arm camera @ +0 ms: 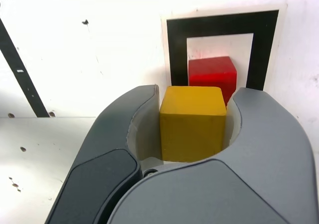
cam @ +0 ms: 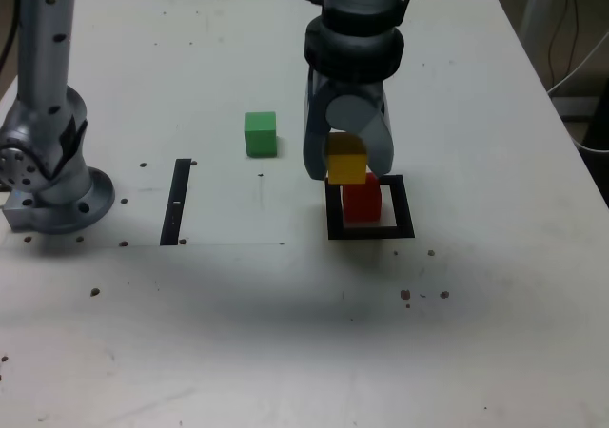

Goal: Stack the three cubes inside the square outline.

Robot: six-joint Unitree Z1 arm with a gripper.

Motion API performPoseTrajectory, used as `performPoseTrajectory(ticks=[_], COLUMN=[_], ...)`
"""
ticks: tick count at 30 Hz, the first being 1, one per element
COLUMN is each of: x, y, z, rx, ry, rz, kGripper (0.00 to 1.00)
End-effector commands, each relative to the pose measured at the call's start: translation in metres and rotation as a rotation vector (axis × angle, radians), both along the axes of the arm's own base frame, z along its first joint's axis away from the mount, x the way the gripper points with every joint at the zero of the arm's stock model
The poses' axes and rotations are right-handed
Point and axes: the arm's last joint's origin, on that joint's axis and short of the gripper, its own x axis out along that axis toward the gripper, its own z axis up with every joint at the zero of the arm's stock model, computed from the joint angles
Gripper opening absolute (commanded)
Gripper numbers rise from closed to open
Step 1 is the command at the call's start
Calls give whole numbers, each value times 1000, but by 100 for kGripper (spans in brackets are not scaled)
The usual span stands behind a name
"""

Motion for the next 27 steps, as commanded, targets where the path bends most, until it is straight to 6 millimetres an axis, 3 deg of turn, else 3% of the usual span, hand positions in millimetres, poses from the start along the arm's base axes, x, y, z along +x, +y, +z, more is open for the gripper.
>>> performPoseTrajectory(ticks=[1,22,27], x=[0,15,17], y=[-2,-5,-5], z=[0,-16,-19], rx=[-1,19,16], ry=[-3,0,6], rz=[2,-6,-14], kGripper=[16,16,29])
